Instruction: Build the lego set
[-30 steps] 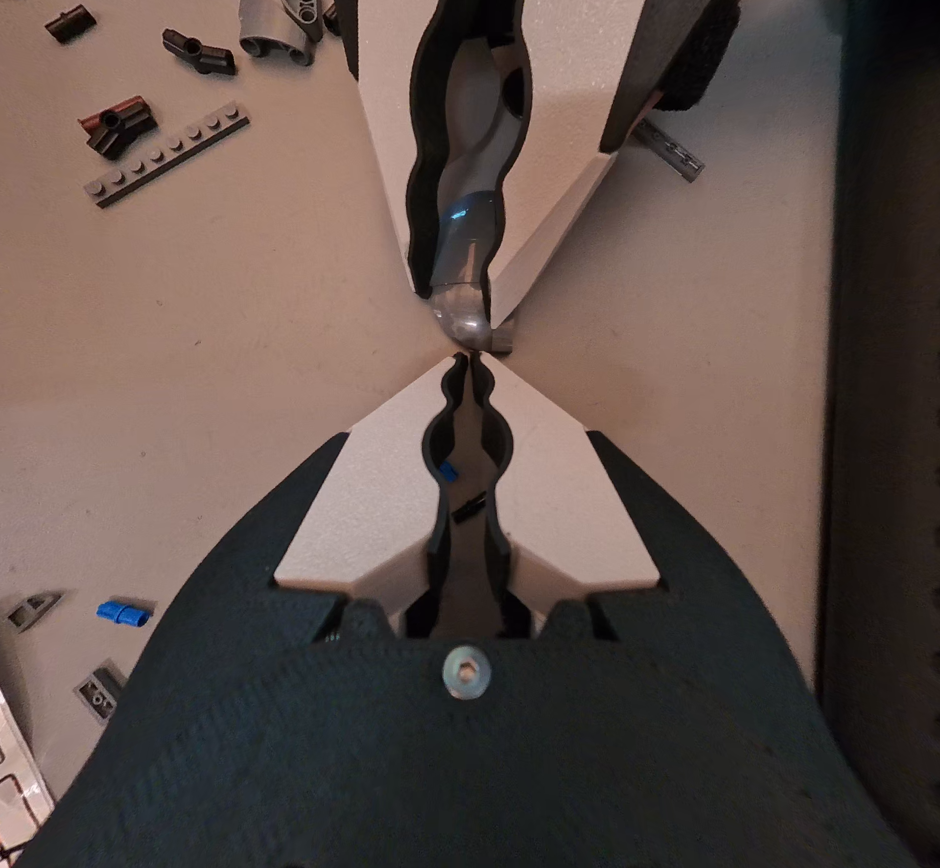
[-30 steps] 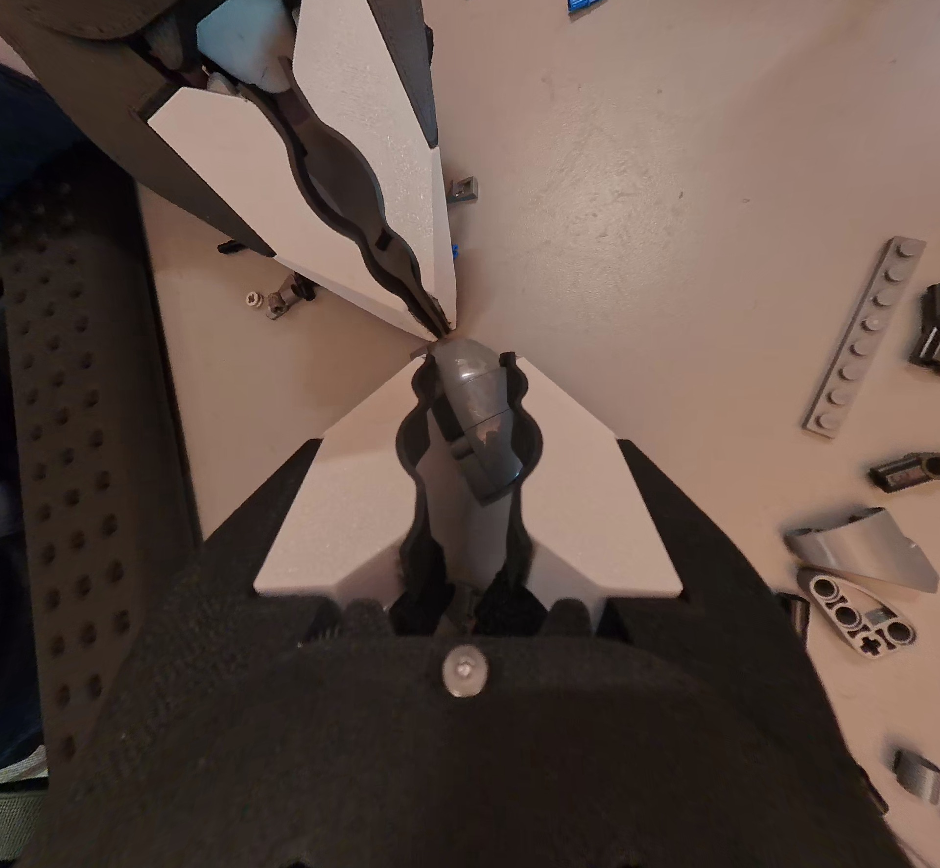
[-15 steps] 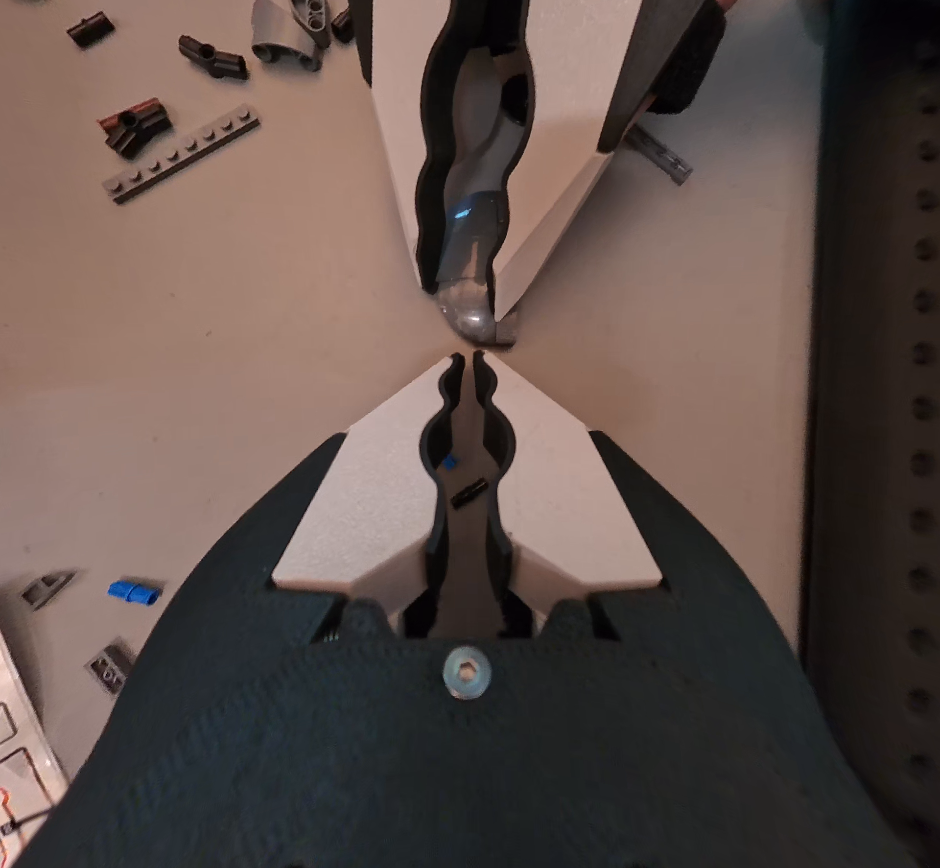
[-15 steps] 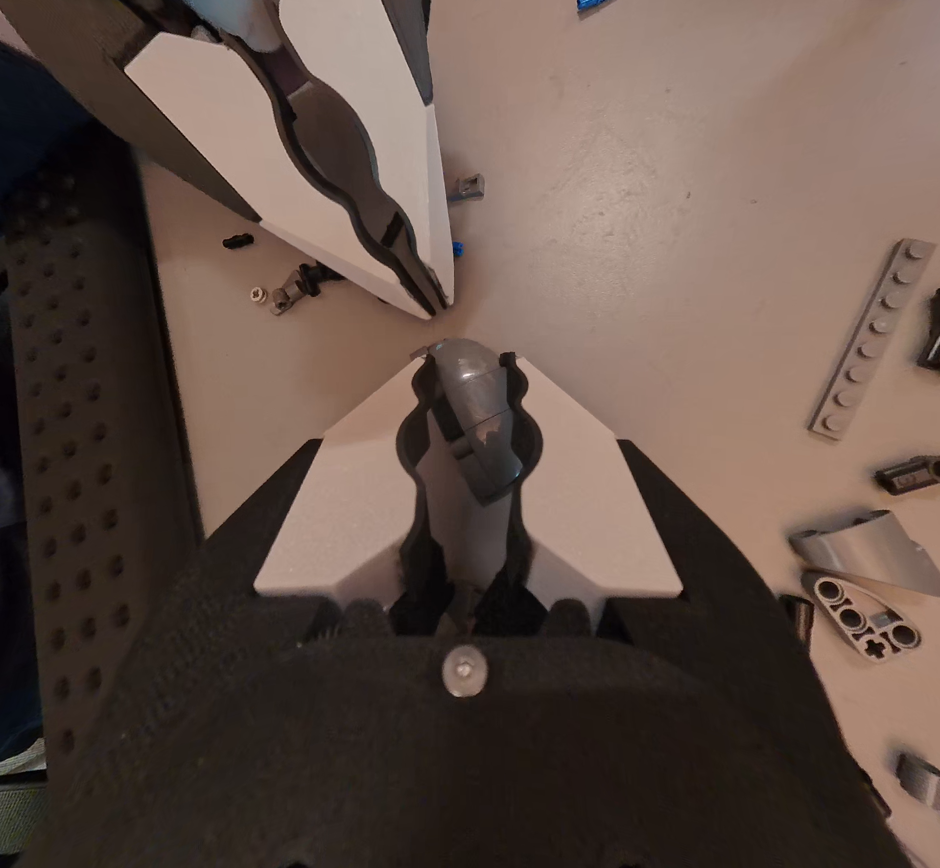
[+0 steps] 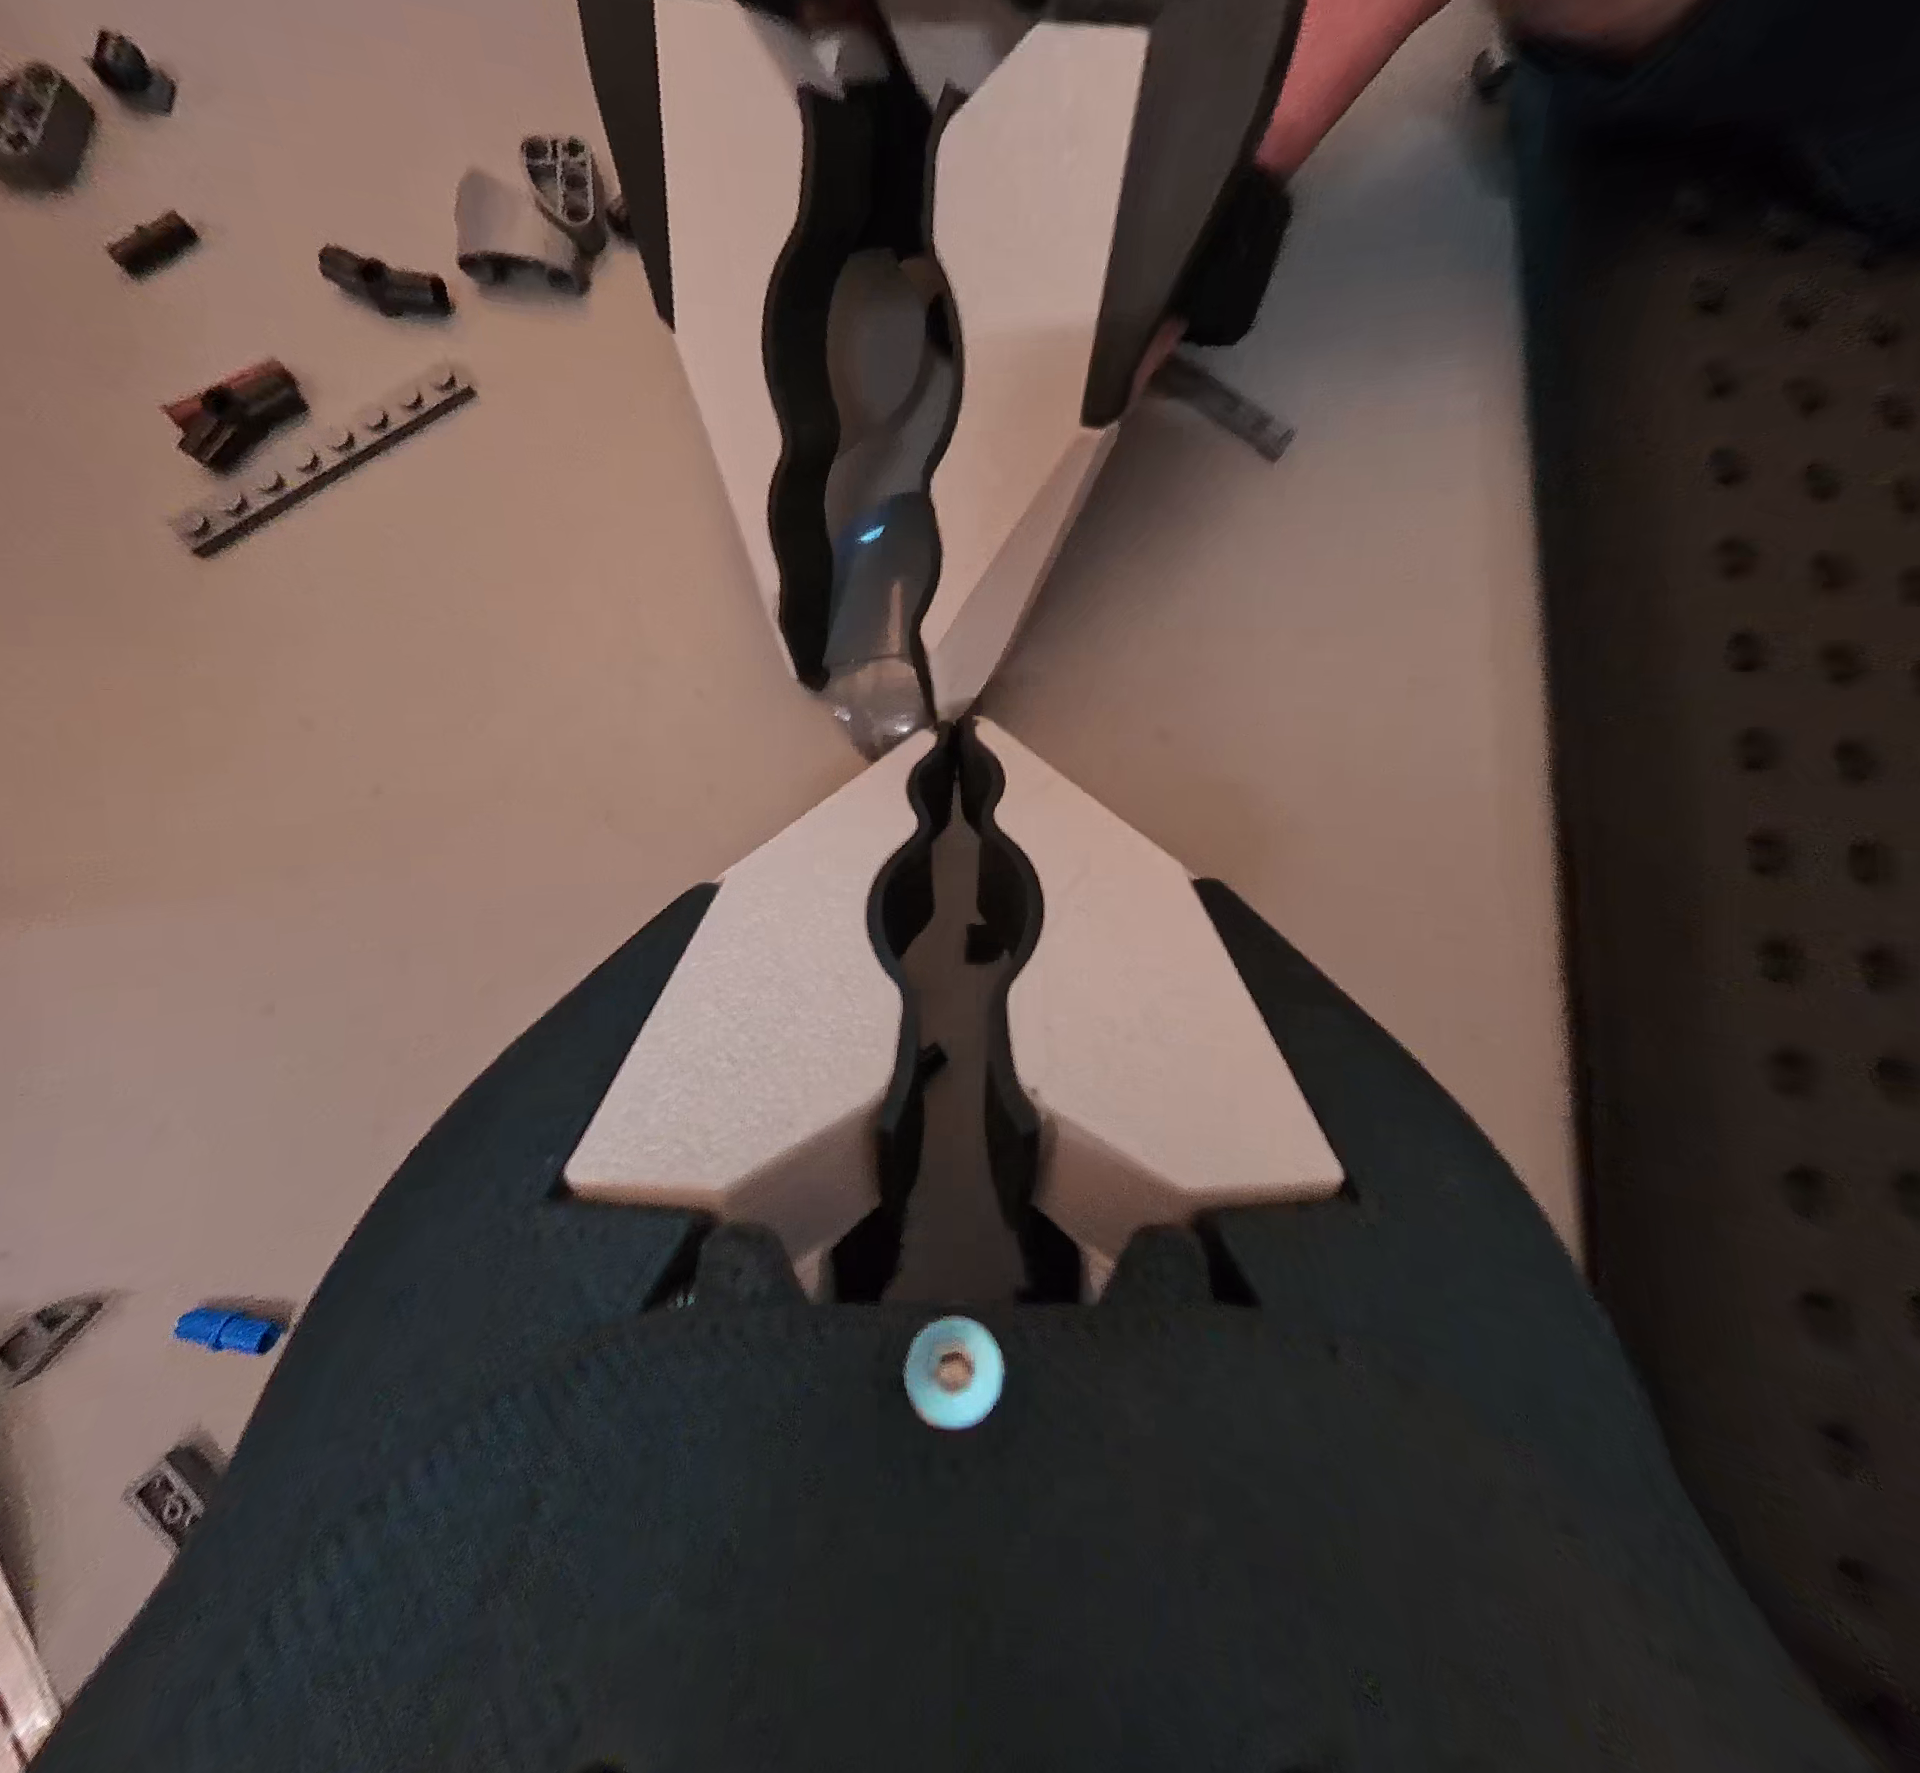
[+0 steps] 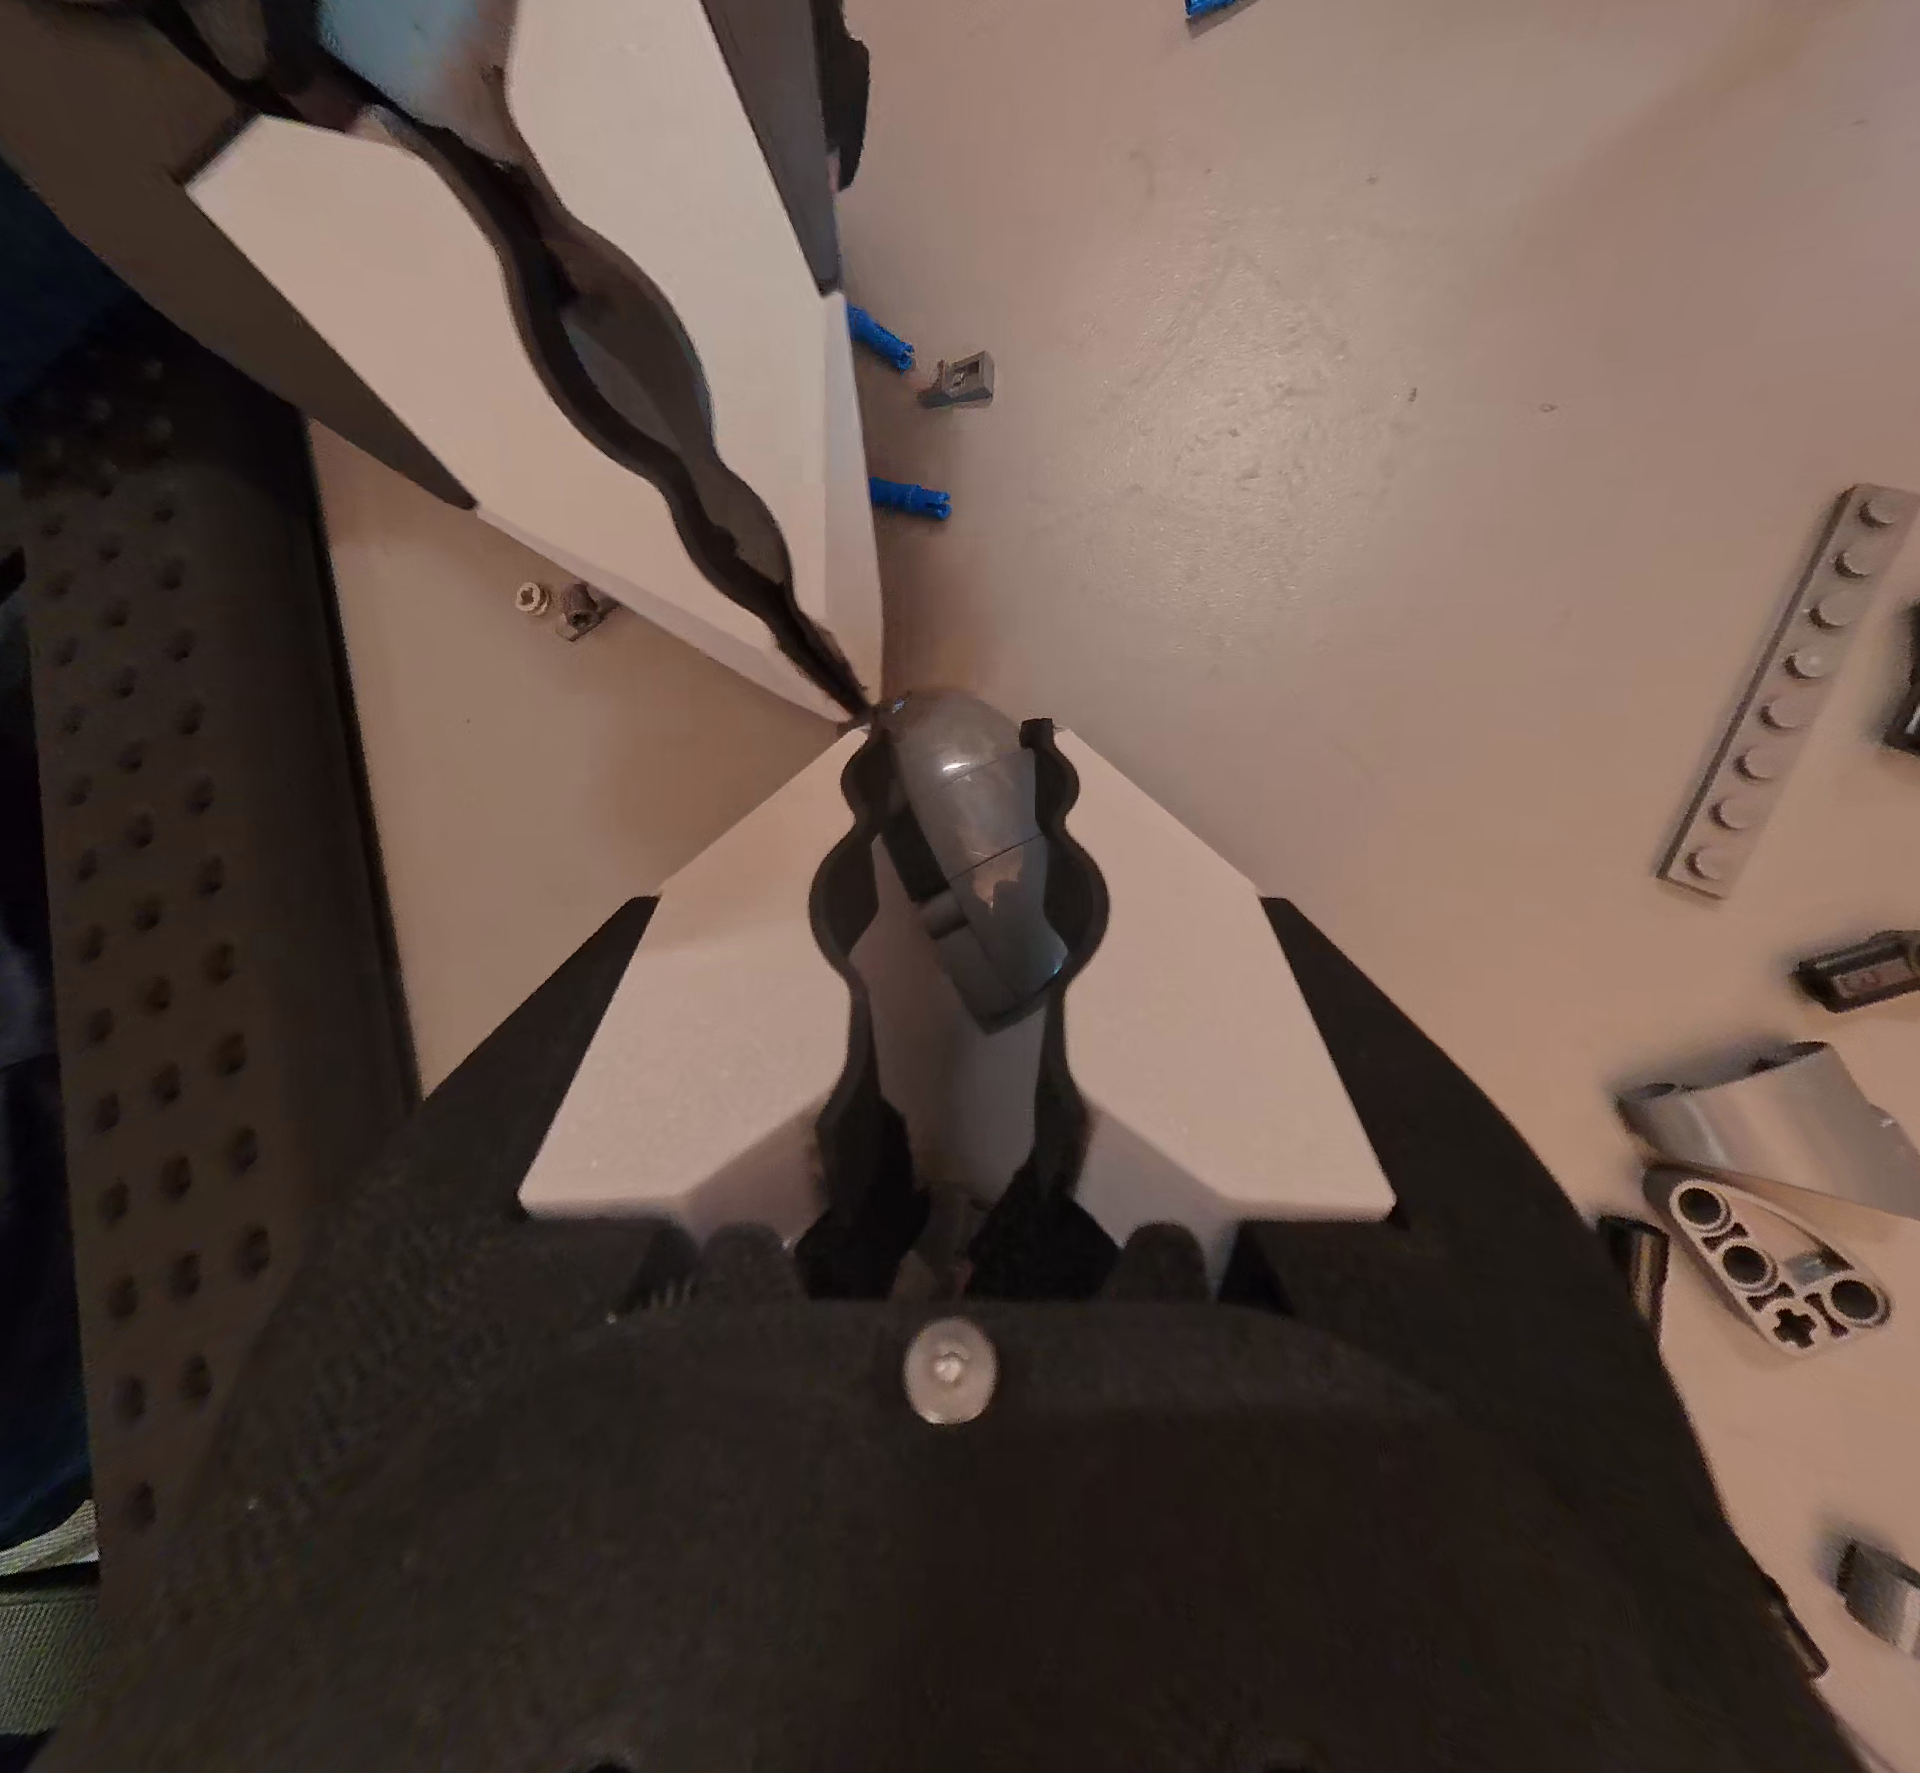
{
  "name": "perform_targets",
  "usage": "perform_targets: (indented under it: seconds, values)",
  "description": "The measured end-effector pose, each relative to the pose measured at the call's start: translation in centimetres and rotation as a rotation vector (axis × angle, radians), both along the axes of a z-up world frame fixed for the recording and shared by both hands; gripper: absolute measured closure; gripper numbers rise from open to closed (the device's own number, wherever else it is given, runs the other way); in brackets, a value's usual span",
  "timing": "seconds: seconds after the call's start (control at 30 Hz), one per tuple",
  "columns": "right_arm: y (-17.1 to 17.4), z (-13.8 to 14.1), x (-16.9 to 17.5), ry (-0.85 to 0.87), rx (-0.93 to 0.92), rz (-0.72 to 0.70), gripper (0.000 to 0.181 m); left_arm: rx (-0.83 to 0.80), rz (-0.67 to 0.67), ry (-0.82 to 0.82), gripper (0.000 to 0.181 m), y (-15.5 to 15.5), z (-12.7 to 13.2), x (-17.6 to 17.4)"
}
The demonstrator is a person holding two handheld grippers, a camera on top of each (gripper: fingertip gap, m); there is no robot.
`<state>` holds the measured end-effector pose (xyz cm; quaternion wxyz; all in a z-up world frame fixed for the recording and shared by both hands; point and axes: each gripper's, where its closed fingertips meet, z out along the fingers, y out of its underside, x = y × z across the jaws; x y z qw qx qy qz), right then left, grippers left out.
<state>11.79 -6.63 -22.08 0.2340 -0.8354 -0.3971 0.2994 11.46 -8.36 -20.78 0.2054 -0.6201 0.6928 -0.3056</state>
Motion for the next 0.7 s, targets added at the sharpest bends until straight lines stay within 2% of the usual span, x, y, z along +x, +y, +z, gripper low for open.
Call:
perform_targets:
  seconds: [0.13,0.7]
  values:
    - [0.0,0.0,0.0,0.001,0.0,0.0,0.155,0.026,-0.009,0.057,0.181,-0.1,-1.1,-0.3]
    - [-0.1,0.0,0.1,0.001,-0.005,0.0,0.155,0.075,-0.021,0.07,0.181,-0.2,-1.4,-0.1]
